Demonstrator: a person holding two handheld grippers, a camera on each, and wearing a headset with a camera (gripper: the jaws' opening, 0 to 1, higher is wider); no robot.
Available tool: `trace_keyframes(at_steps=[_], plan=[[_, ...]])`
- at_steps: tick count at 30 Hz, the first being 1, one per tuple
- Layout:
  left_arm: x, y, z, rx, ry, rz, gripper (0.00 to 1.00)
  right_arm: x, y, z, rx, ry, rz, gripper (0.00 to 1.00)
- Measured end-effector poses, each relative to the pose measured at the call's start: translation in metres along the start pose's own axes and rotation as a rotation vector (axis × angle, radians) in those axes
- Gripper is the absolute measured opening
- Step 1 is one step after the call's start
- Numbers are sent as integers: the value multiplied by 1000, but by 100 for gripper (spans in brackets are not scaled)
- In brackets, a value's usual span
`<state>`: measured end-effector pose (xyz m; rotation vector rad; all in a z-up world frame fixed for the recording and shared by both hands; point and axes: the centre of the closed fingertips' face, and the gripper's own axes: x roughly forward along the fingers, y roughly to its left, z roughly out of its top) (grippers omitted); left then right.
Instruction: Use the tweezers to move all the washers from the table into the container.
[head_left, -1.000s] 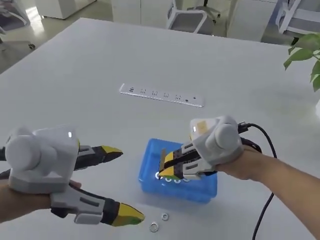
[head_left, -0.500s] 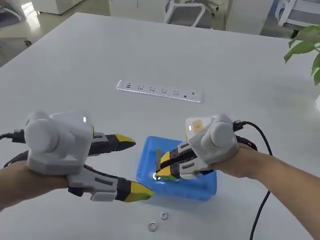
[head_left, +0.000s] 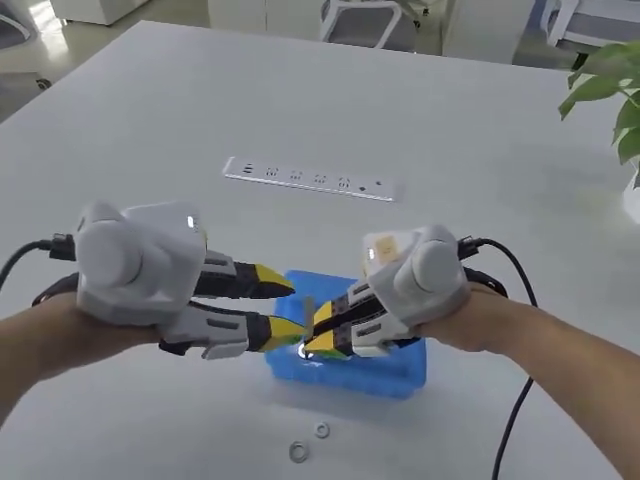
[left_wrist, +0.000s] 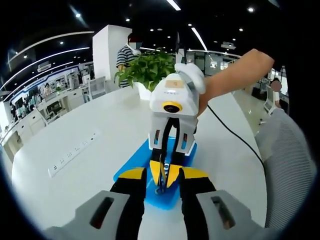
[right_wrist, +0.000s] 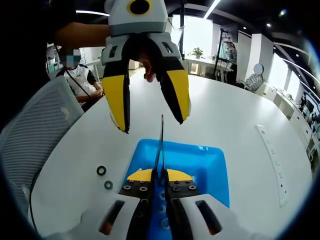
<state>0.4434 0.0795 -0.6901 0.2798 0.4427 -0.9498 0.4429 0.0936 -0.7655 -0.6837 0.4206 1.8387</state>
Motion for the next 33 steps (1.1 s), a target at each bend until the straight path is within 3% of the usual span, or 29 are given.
trace_keyframes(at_steps=[14, 22, 33], plan=[[9, 4, 6, 50, -5, -14, 9, 1, 1, 0, -22, 14, 3, 8], [13, 0, 2, 54, 13, -29, 6, 0, 1, -1, -30, 22, 2, 8], [14, -4, 3, 110, 21, -44, 5, 0, 2, -1, -38, 37, -2, 10]])
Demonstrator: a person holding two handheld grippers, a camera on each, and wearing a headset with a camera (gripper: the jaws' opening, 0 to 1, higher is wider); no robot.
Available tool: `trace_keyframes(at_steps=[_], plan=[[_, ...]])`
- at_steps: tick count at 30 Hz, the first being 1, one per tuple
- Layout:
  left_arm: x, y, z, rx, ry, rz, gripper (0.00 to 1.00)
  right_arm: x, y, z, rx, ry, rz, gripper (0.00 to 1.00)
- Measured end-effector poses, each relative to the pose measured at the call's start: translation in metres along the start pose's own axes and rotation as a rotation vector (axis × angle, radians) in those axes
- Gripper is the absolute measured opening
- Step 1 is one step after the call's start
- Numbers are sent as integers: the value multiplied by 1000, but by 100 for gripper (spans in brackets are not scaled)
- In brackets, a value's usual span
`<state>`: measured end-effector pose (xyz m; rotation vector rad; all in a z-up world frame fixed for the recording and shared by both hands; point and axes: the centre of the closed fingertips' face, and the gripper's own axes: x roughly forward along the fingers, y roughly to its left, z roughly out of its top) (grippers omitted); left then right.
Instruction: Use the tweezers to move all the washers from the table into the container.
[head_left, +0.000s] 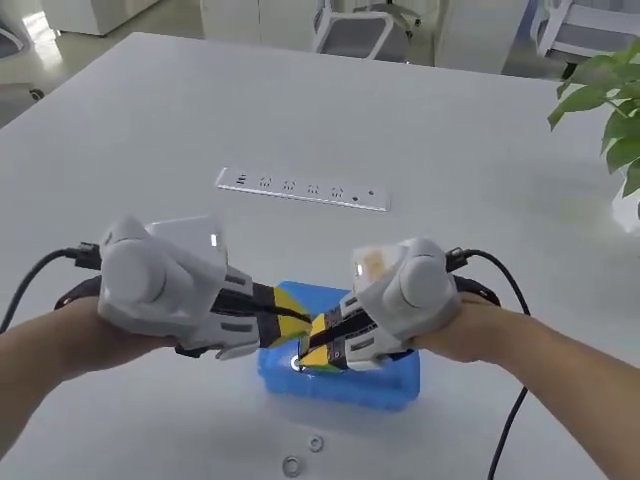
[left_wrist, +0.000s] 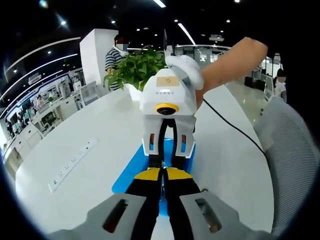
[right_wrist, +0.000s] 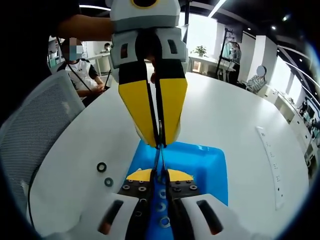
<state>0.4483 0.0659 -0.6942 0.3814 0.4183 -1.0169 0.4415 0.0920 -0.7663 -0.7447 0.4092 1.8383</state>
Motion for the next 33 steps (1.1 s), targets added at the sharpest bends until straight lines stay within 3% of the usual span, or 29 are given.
trace_keyframes(at_steps=[15, 33], plan=[[-7, 1, 11, -4, -14, 7, 5, -7, -1, 7, -6, 1, -33, 14], [-19, -6, 38, 5, -41, 32, 5, -34, 7, 20, 37, -23, -106, 24]])
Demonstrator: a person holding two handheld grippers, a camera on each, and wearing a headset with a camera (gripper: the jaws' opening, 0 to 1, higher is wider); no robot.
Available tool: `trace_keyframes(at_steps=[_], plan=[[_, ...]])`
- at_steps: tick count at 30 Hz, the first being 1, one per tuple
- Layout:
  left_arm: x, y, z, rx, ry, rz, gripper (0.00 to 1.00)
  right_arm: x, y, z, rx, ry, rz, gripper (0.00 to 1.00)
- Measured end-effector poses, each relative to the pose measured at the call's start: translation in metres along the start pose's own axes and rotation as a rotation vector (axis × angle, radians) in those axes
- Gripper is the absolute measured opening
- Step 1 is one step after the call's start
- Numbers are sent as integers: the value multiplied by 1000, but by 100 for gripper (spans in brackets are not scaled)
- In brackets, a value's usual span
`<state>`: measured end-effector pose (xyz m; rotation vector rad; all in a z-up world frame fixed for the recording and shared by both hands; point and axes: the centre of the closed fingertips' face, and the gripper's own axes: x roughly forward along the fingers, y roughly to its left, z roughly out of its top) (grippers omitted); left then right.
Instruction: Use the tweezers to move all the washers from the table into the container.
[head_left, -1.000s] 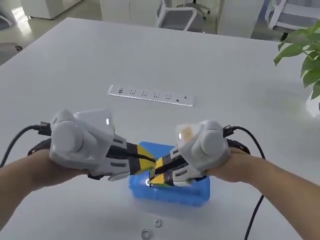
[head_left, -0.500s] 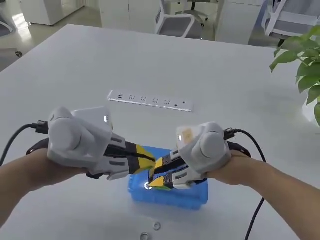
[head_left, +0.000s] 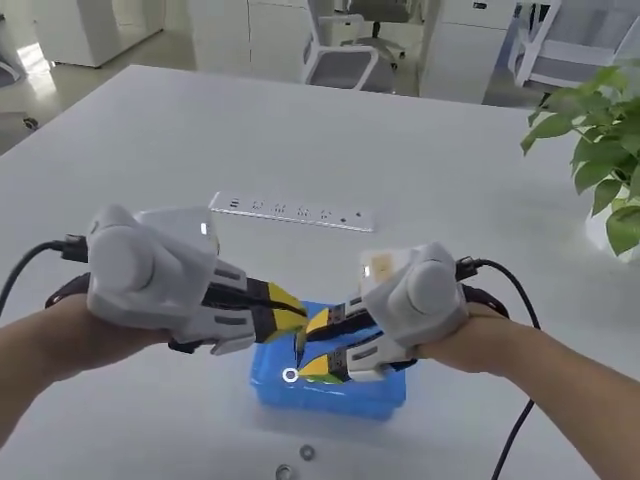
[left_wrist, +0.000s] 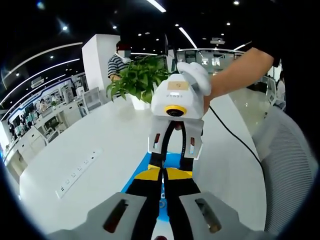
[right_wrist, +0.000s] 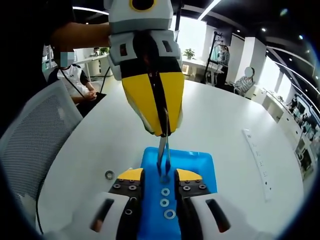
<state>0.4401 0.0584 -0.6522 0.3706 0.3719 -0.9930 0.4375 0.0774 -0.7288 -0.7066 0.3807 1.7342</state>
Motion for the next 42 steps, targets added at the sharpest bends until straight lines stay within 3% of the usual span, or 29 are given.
trace_keyframes(at_steps=[11, 22, 42], plan=[[-6, -6, 10, 1, -10, 14, 5, -22, 10, 1, 42, -7, -50, 30], [-14, -23, 15, 10, -11, -3, 5, -48, 25, -5, 93, -6, -122, 39], [-23, -53, 13, -3, -17, -21, 5, -80, 55, -34, 259, 12, -255, 70]])
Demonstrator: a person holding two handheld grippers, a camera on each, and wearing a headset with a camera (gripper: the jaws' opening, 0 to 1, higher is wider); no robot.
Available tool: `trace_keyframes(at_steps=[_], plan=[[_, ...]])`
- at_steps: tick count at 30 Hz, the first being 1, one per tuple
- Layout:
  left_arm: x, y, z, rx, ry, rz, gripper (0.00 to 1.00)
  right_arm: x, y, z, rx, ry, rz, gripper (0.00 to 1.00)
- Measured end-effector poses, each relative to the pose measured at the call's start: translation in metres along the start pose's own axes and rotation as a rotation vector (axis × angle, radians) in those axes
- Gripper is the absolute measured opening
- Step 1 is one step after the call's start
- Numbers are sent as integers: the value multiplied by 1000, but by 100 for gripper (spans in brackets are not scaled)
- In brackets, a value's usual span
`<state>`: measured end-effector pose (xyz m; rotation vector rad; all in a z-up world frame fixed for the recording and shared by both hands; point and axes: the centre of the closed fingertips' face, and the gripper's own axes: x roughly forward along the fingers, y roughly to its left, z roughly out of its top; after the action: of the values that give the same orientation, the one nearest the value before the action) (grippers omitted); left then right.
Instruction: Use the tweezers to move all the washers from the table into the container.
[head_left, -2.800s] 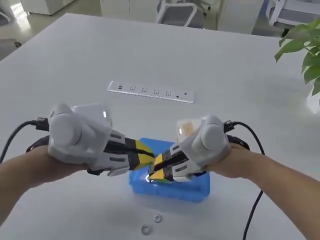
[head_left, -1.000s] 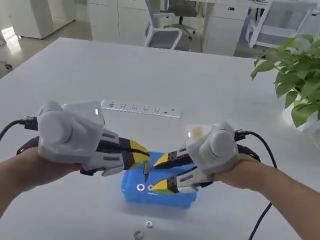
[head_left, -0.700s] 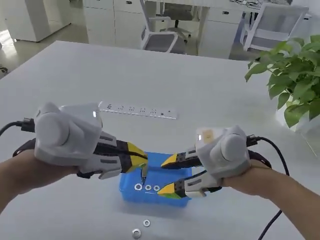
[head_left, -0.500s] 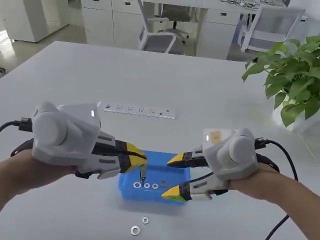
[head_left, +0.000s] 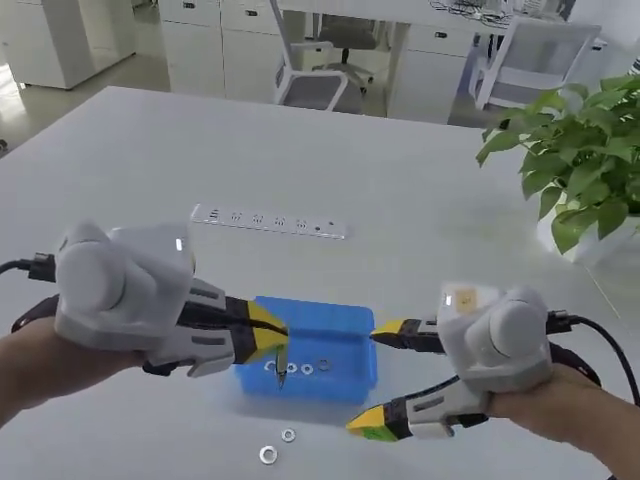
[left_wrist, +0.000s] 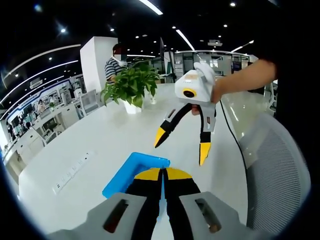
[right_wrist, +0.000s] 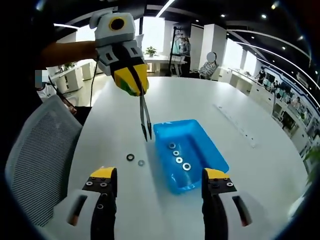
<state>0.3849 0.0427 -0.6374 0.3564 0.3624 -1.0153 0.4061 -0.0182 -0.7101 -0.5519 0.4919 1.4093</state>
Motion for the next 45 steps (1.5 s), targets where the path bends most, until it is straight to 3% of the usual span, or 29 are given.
trace_keyframes(at_steps=[21, 37, 45], plan=[[1, -24, -25, -40, 2, -16, 5, -8, 7, -12, 110, -16, -76, 100], [9, -31, -47, -57, 24, -30, 5, -5, 21, -24, 112, 3, -63, 100], [12, -37, -52, -66, 30, -43, 5, -4, 25, -29, 118, 12, -54, 100]])
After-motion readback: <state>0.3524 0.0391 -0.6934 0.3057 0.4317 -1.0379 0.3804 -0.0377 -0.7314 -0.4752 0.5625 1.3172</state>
